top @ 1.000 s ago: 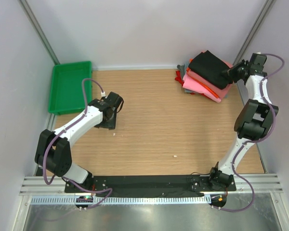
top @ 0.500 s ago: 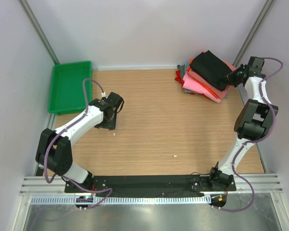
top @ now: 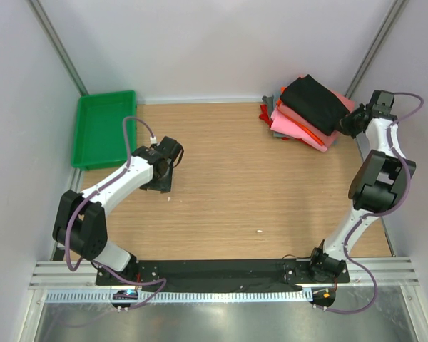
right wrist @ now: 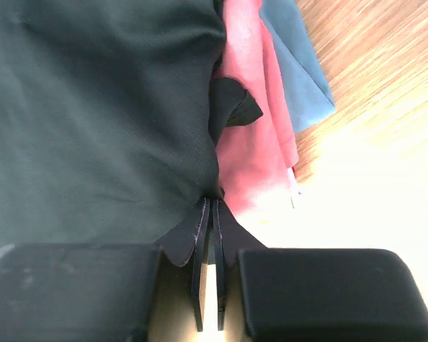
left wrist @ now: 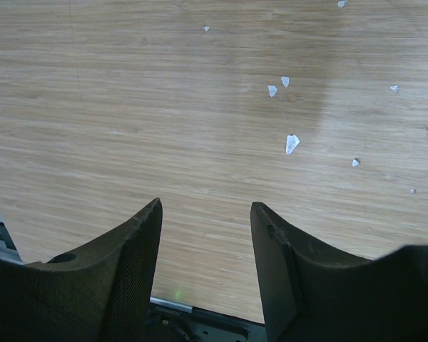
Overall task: Fold and stack the t-shirts
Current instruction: Neatly place the folded tshirt to the corner, then reset both grippers
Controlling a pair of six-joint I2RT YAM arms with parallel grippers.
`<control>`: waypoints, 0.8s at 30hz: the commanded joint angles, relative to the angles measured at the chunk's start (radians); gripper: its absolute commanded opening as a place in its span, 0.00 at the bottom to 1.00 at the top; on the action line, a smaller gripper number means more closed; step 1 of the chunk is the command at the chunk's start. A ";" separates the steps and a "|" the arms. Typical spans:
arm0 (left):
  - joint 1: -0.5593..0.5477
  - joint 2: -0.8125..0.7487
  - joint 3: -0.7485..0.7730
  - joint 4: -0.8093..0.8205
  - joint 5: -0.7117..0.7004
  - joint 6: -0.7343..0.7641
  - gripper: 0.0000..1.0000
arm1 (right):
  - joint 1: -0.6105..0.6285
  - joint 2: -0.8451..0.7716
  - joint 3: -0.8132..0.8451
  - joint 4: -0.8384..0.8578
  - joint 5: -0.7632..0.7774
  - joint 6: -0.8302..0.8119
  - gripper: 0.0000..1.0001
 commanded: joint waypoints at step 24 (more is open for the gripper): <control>-0.009 -0.054 0.028 0.011 0.016 -0.007 0.54 | 0.015 -0.757 -0.425 -0.135 0.237 -0.146 0.75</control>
